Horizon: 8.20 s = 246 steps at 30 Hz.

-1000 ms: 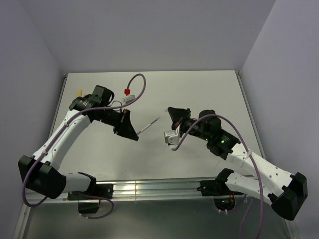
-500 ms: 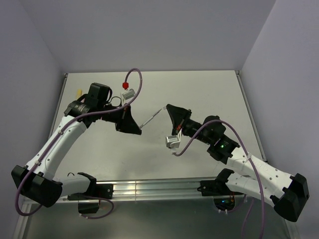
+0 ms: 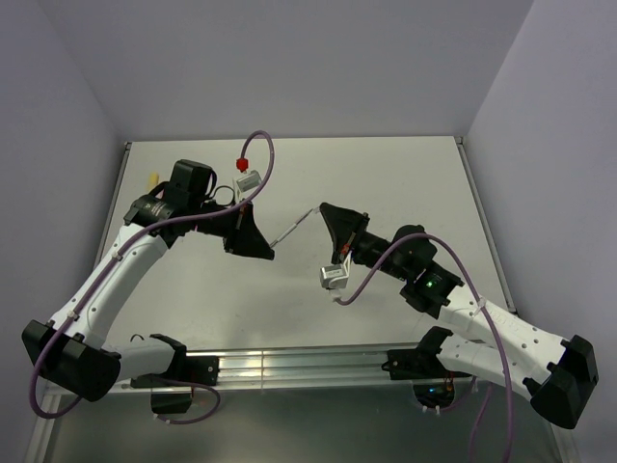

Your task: Insert the pens into the pen caps

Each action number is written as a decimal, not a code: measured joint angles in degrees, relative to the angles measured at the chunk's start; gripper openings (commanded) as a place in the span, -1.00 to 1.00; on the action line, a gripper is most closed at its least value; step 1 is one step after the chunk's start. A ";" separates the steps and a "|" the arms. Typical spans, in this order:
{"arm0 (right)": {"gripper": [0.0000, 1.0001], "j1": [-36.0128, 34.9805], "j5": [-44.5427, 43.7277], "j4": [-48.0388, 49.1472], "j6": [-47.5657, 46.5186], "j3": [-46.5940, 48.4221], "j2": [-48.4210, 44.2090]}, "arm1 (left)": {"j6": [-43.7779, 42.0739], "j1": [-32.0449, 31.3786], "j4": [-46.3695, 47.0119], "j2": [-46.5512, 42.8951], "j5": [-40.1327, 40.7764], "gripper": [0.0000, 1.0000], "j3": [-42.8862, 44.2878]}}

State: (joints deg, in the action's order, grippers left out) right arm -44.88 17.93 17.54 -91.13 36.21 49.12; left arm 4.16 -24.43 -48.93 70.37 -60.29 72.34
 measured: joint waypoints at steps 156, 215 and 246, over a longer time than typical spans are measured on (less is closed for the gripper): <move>0.90 22.43 -17.79 -41.03 54.07 26.43 18.43 | -4.83 24.33 9.97 47.65 49.31 -0.64 18.73; 0.89 22.43 -15.76 -41.64 53.79 28.72 19.58 | -0.26 19.34 12.33 60.63 56.11 -0.36 33.79; 0.89 22.43 -15.28 -41.64 53.81 28.72 19.58 | -6.60 19.87 20.85 65.11 72.76 -0.28 37.81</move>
State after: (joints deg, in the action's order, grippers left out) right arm -22.46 2.66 -24.10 -37.32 64.93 68.71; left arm -2.44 -4.56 -28.08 135.48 12.47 110.15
